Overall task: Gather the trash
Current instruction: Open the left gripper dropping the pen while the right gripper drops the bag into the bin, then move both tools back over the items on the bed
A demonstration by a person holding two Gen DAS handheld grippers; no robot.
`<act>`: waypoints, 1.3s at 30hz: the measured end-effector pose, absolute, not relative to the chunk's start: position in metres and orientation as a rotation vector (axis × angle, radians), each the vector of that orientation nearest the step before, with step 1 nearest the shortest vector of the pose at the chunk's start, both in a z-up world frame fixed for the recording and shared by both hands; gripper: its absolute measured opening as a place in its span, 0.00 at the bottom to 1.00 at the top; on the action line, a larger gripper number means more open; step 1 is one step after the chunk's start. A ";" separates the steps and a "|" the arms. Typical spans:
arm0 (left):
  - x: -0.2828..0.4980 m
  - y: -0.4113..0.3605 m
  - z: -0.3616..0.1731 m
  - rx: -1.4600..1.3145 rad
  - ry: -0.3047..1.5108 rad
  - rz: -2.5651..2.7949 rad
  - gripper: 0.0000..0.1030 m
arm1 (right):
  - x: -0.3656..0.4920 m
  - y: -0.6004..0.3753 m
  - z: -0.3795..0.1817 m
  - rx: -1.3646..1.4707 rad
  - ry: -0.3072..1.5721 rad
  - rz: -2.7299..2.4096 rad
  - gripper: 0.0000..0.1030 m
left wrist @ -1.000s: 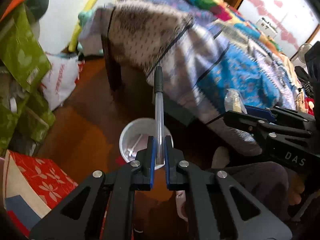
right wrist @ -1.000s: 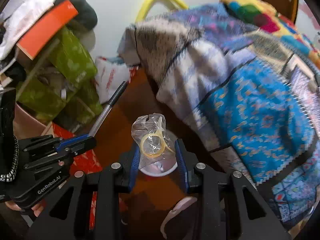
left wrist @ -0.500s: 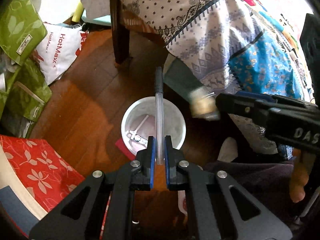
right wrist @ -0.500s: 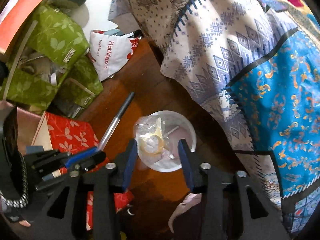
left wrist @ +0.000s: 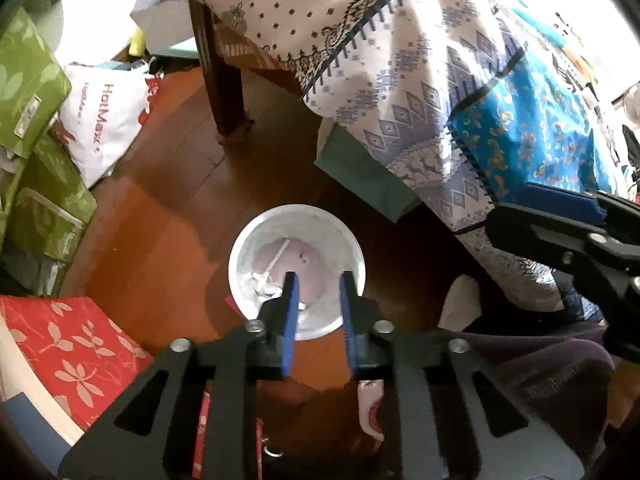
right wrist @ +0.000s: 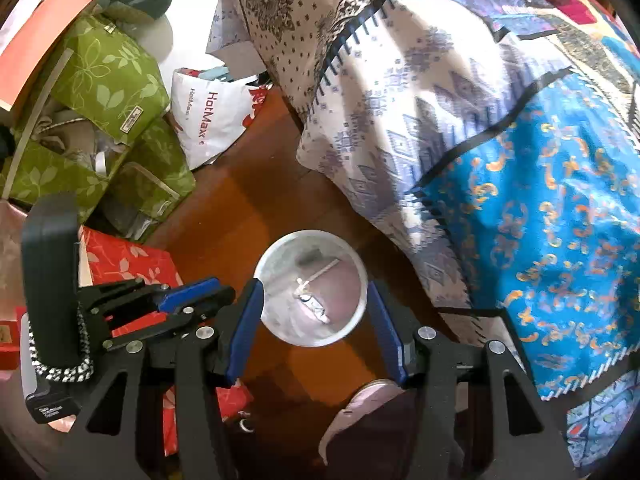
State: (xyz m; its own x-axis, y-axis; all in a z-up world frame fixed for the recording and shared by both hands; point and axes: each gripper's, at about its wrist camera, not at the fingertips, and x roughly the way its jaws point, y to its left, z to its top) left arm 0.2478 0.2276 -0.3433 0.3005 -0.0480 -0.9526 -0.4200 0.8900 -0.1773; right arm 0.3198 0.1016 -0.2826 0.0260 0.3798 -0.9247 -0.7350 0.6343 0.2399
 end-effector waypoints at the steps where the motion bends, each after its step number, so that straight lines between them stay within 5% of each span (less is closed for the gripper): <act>1: 0.247 0.225 -0.340 -0.427 1.248 0.256 0.24 | 0.319 0.100 -0.281 -0.343 1.273 0.885 0.49; 39: 0.180 0.100 -0.076 -0.188 0.698 0.211 0.24 | 0.243 -0.060 -0.081 -0.155 0.714 0.851 0.49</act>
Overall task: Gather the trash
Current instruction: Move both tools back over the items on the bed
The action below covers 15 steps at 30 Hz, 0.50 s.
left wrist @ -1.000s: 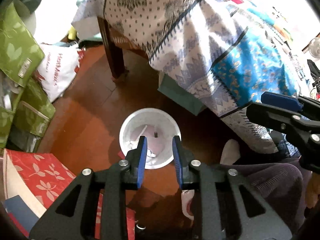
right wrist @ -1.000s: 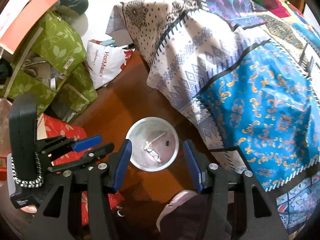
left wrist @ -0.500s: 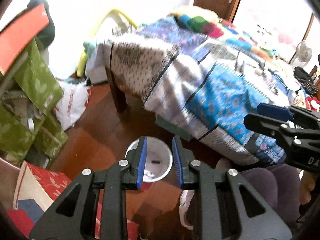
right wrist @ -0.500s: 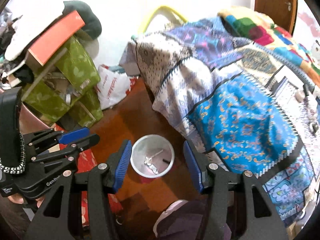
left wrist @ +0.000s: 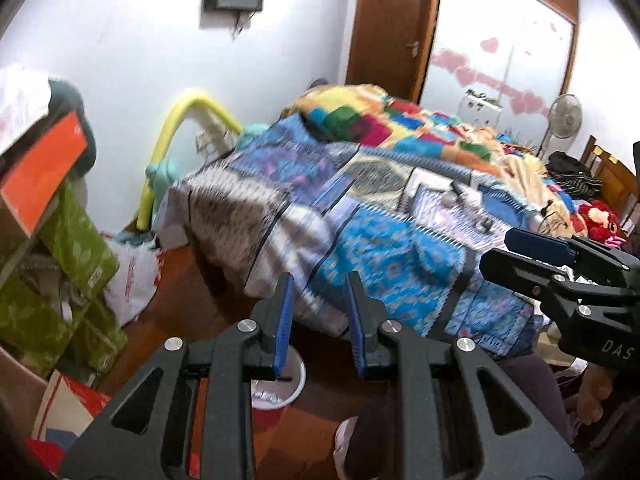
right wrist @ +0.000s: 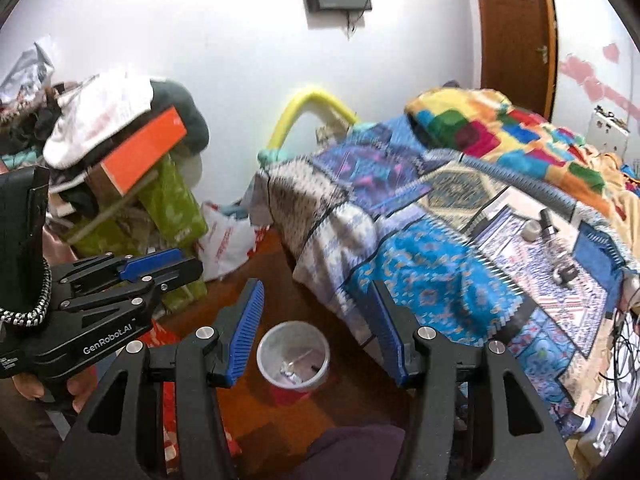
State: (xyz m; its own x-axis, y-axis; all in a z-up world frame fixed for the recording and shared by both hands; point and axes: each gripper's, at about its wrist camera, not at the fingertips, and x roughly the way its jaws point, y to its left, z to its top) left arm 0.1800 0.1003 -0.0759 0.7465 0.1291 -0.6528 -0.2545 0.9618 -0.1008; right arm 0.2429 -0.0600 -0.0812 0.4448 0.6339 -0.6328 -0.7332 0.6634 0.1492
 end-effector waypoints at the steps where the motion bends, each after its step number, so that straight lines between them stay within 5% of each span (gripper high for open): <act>1: 0.181 0.094 -0.071 -0.182 0.686 0.202 0.24 | 0.241 -0.067 -0.075 -0.147 0.693 0.840 0.49; 15: 0.244 0.007 -0.034 -0.094 0.608 0.046 0.31 | 0.268 -0.168 -0.036 -0.067 0.550 0.651 0.50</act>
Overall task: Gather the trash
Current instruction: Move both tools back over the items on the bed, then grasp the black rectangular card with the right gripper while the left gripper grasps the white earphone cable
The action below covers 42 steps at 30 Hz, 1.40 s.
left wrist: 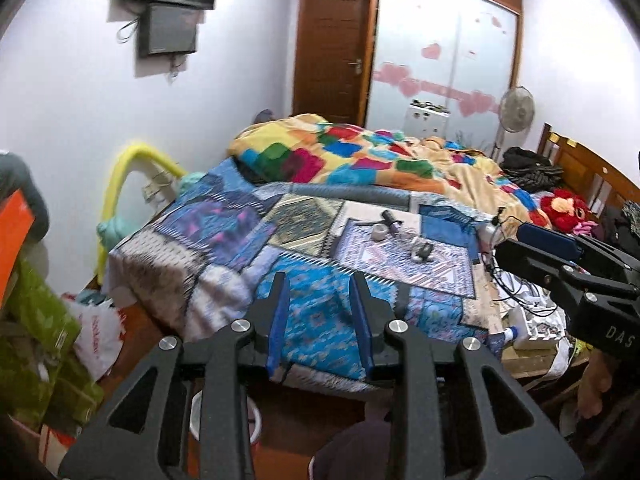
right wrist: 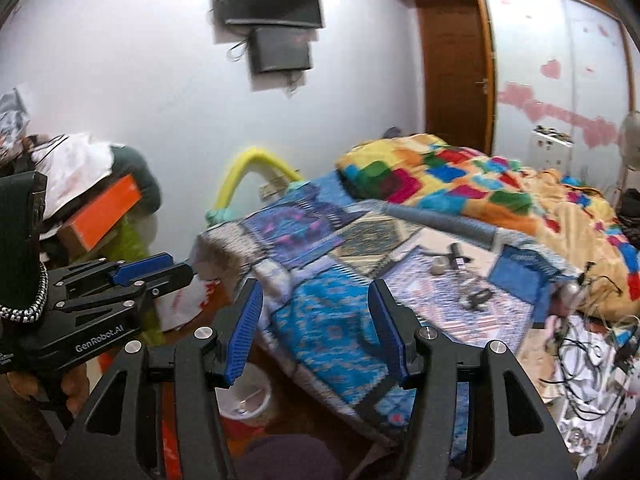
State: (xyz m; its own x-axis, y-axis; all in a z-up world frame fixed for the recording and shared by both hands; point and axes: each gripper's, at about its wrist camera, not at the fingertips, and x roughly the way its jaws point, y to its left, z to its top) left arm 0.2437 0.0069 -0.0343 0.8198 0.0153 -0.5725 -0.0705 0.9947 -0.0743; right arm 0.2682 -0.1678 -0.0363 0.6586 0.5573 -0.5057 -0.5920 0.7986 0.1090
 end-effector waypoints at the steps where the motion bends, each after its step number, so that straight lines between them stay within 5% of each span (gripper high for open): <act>1: 0.249 0.002 -0.033 -0.088 0.607 0.034 0.32 | 0.272 -0.175 -0.036 -0.060 0.549 0.634 0.50; 5: 0.276 -0.017 -0.034 -0.061 0.603 0.001 0.45 | 0.289 -0.200 -0.035 -0.040 0.555 0.567 0.50; 12: 0.327 -0.040 -0.051 -0.030 0.649 -0.044 0.51 | 0.323 -0.241 -0.046 -0.021 0.590 0.446 0.51; 42: 0.505 -0.067 -0.207 -0.075 0.916 -0.120 0.51 | 0.525 -0.259 -0.204 0.130 0.956 0.302 0.51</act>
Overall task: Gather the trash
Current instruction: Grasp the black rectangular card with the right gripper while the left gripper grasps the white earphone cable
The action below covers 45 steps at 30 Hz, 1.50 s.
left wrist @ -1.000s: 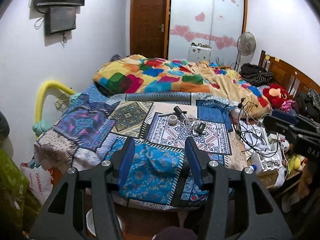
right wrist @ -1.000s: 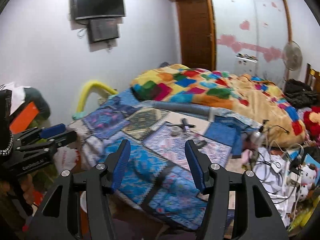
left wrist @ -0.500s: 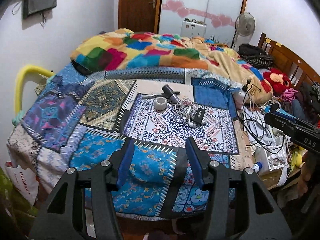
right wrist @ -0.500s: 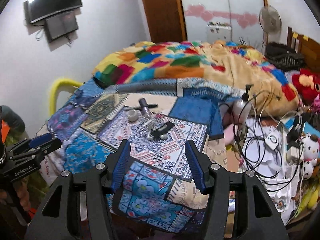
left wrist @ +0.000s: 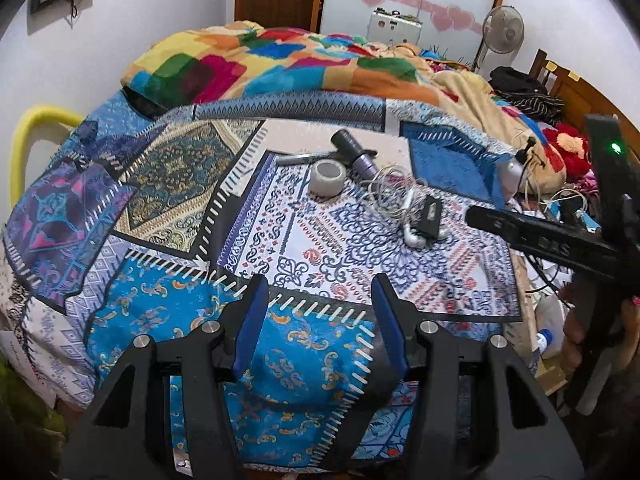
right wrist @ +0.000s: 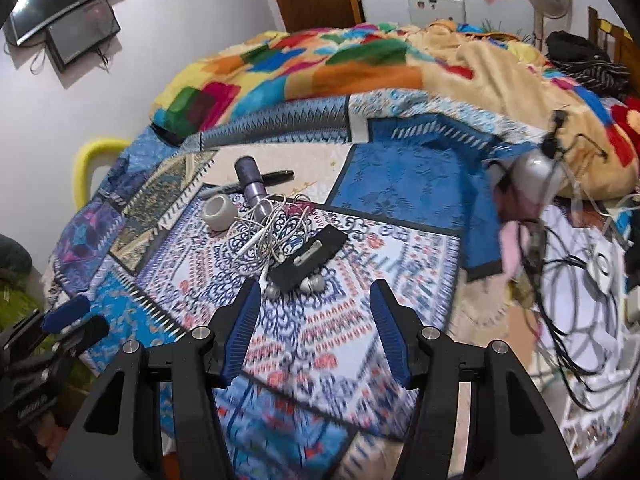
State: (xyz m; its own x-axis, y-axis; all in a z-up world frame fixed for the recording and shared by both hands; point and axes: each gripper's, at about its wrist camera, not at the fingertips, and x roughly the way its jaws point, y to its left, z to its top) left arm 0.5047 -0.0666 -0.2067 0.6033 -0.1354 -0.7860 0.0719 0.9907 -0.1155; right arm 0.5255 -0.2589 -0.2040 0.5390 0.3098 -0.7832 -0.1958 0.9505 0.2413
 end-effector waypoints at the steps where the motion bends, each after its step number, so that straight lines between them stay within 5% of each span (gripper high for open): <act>1: 0.507 -0.066 -0.210 -0.075 0.920 -0.118 0.51 | 0.531 -0.256 -0.209 0.131 0.965 0.303 0.51; 10: 0.515 -0.062 -0.233 -0.093 0.954 -0.115 0.51 | 0.556 -0.233 -0.241 0.097 1.019 0.303 0.50; 15: 0.517 -0.065 -0.238 -0.102 0.966 -0.125 0.51 | 0.555 -0.237 -0.243 0.093 1.001 0.281 0.28; 20: 0.522 -0.076 -0.239 -0.110 0.972 -0.168 0.51 | 0.552 -0.258 -0.237 0.139 0.986 0.293 0.23; 37: 0.596 -0.142 -0.246 -0.163 1.000 -0.295 0.56 | 0.539 -0.295 -0.245 -0.009 1.001 0.240 0.23; 45: 0.611 -0.157 -0.257 -0.095 0.978 -0.284 0.56 | 0.551 -0.295 -0.246 0.011 0.978 0.244 0.31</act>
State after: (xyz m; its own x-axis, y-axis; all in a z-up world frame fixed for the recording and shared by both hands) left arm 0.6113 -0.1569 -0.2567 0.5250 -0.2799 -0.8038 0.1946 0.9588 -0.2067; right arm 0.5511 -0.2949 -0.2463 0.5337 0.2095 -0.8193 -0.1993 0.9727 0.1189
